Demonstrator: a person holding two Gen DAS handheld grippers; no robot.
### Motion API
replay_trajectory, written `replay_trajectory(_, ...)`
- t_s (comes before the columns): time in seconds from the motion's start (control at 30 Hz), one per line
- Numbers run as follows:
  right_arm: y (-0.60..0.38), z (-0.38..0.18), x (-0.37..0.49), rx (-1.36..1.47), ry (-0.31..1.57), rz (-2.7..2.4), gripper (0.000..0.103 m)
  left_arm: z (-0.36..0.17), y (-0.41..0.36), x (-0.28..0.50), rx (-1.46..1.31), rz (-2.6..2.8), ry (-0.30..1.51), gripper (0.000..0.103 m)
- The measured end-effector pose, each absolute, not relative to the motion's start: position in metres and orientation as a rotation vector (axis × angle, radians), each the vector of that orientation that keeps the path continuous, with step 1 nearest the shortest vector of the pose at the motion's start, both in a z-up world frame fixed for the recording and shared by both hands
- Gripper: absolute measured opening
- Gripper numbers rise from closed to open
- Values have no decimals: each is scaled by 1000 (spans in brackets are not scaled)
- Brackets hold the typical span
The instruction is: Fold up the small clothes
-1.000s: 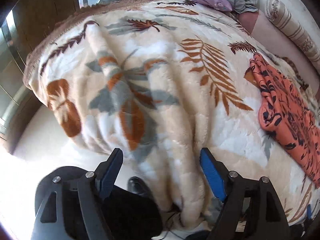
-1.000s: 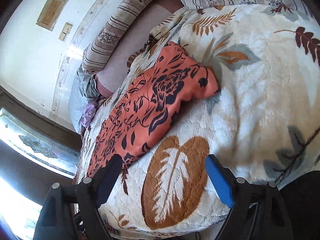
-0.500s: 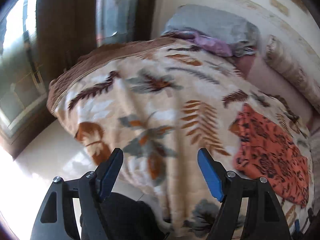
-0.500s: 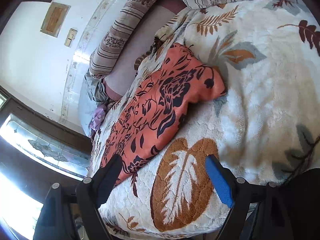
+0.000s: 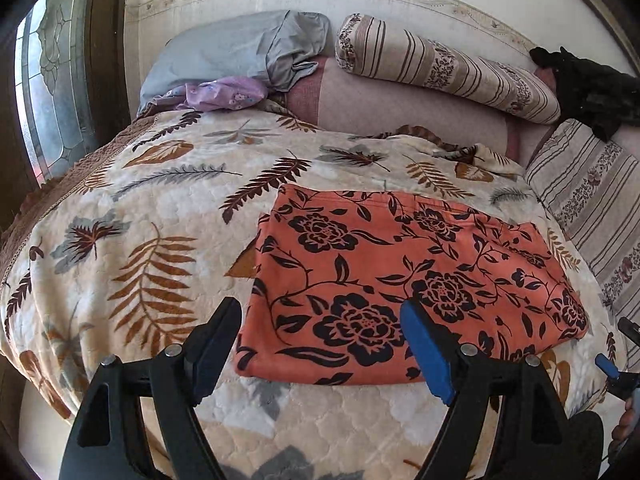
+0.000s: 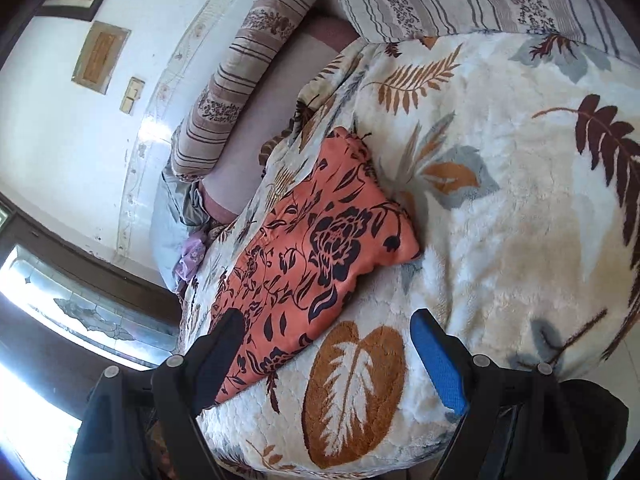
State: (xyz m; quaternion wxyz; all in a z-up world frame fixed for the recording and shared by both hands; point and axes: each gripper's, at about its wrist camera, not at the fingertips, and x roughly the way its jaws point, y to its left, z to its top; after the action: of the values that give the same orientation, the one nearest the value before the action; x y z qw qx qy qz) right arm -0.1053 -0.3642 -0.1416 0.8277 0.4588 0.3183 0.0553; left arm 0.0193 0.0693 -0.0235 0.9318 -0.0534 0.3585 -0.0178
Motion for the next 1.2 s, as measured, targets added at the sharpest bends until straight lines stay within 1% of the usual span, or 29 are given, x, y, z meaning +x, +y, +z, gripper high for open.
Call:
replay_trajectory(0.23, -363, -182, -56, 1284, 752, 109, 87, -30, 35, 52, -132, -84, 757, 82)
replay_trajectory(0.37, -376, -202, -39, 1492, 672, 20, 87, -40, 17, 64, -104, -111, 794, 82)
replay_trajectory(0.4, -380, -205, -36, 1526, 653, -11, 85, -45, 14, 68, -96, -113, 814, 82)
replay_trajectory(0.43, -381, -202, -33, 1520, 642, -26, 69, -50, 12, 71, -90, -110, 836, 82)
replay_trajectory(0.47, -381, -192, -28, 1454, 639, -25, 6, -54, 10, 73, -86, -106, 855, 82)
replay_trajectory(0.5, -378, -176, -24, 1336, 662, -46, 9, -56, 9, 75, -82, -106, 869, 82)
replay_trajectory(0.6, -353, -119, -28, 998, 634, -24, 9, -51, 11, 73, -68, -94, 835, 82)
replay_trajectory(0.63, -345, -114, -32, 939, 631, -35, 13, -49, 11, 73, -65, -77, 815, 82)
replay_trajectory(0.67, -341, -119, -33, 900, 650, -66, 14, -50, 11, 75, -64, -63, 813, 83)
replay_trajectory(0.7, -338, -133, -28, 875, 713, -105, 20, -54, 10, 80, -67, -56, 832, 88)
replay_trajectory(0.73, -340, -151, -22, 905, 783, -114, 39, -60, 8, 86, -65, -51, 870, 89)
replay_trajectory(0.77, -345, -172, -21, 1017, 824, -90, 48, -70, 5, 92, -44, -46, 928, 89)
replay_trajectory(0.8, -352, -178, -28, 1102, 755, -62, 50, -82, 0, 98, -7, -51, 1002, 89)
replay_trajectory(0.83, -354, -175, -30, 1122, 729, -47, 61, -89, -4, 101, 34, -55, 1044, 89)
replay_trajectory(0.87, -355, -171, -30, 1133, 723, -25, 74, -85, -6, 98, 54, -51, 1009, 89)
replay_trajectory(0.9, -356, -166, -30, 1148, 714, -8, 80, -79, -7, 95, 51, -39, 973, 89)
replay_trajectory(0.93, -357, -161, -29, 1156, 698, 7, 83, -72, -6, 93, 28, -35, 945, 89)
replay_trajectory(1.07, -356, -155, -18, 1145, 681, 25, 84, -51, -8, 95, -52, -55, 883, 89)
replay_trajectory(1.13, -355, -163, -11, 1153, 714, 9, 83, -61, -13, 102, -41, -49, 921, 93)
replay_trajectory(1.2, -355, -169, -9, 1151, 725, 8, 83, -91, -21, 115, 25, -25, 1043, 93)
